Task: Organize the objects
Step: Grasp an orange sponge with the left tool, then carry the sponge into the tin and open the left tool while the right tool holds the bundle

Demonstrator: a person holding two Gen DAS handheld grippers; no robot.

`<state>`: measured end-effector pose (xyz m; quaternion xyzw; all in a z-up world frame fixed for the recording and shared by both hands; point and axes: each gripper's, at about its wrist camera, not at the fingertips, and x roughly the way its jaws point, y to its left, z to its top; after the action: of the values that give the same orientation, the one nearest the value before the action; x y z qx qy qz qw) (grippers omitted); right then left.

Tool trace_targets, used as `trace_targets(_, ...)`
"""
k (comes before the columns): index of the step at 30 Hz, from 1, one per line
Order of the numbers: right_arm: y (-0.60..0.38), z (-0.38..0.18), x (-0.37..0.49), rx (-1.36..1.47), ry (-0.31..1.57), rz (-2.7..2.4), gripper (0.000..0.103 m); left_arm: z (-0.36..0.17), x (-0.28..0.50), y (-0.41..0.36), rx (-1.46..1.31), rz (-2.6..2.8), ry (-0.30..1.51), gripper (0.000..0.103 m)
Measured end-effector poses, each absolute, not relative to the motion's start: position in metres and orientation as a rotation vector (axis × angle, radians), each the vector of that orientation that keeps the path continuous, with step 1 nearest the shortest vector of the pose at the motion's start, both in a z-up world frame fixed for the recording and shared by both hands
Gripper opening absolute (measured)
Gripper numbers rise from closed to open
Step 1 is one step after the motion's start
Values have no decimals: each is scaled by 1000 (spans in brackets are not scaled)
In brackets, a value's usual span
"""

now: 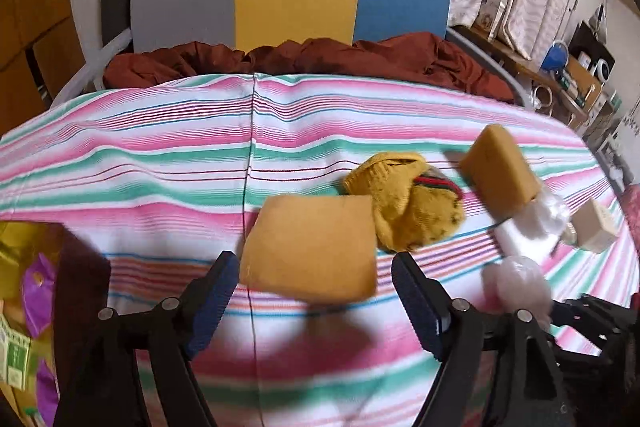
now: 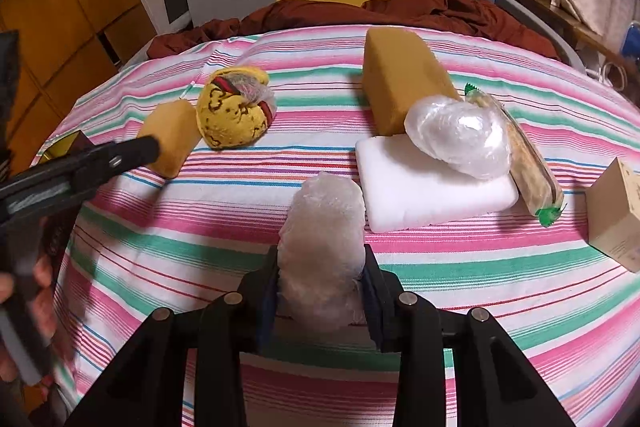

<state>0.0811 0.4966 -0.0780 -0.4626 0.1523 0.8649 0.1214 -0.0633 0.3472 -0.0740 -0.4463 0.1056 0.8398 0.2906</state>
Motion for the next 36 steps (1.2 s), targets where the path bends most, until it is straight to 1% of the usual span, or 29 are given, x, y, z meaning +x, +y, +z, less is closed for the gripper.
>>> trace_targets(3,496,-78,80,-1355,441,2527,37,-82,-65,352,-1173,2251,321,79)
trace_targets(6,497,-78,80,-1357,441,2530,37,-89,-64,350,-1143,2267,322,68)
trace_targets(8,497,-78,79,-1356,442,2533,37,-91,-61,345,-1114,2272,285,67)
trace_targets(12,497,-78,79,-1350,439,2539,37,-92,-54,344,-1069,2287,314,64)
trace_targets(19,496,-79,78,-1337,420,2546,37,-85,-34,319,-1055,2306,187,62)
trace_targets(26,494,-80,79,-1322,401,2554,37,-67,2,288,-949,2325,165,62)
trace_targets(31,493,-81,82,-1289,405,2568,37,-53,26,251,-914,2325,71,62)
trace_targets(36,489,-83,86,-1230,376,2582,37,-36,45,212,-853,2364,32,62)
